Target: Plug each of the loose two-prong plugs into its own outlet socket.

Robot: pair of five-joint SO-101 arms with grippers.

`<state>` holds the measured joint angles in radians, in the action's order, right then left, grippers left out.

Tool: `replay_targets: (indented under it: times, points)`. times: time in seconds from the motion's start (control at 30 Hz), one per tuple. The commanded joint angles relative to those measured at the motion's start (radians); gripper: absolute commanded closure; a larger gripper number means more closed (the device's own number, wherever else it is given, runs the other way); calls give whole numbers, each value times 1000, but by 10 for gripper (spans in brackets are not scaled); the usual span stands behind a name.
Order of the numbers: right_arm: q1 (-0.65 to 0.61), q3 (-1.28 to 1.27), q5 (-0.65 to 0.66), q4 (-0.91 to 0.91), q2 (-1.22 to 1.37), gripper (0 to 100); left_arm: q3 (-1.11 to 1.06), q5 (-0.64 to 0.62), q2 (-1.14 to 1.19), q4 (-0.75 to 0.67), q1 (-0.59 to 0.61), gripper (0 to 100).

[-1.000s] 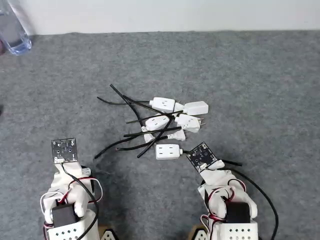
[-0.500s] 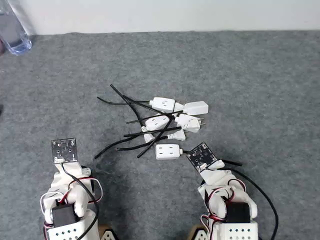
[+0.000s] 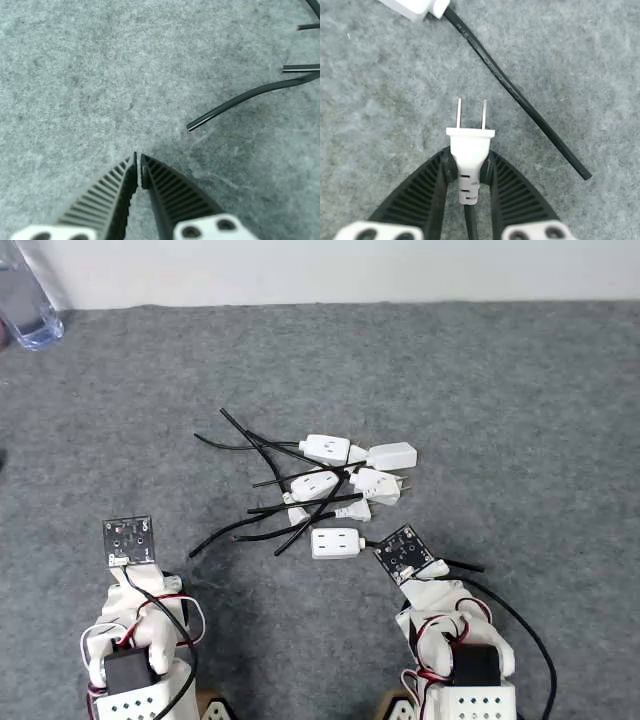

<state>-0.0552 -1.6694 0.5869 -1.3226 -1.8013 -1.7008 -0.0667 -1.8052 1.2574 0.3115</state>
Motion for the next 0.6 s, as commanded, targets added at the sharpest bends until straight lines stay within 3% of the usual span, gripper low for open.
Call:
replay_targets:
  times: [0.0,0.4,0.57]
  points:
    - [10,-14,-6,-5,-10,990,18,8,-12,5,0,986]
    - [10,-14,-6,-5,-10,990,18,8,-14,-2,-2,986]
    - [10,-14,-6,-5,-10,990,19,6,-15,-137,-133,986]
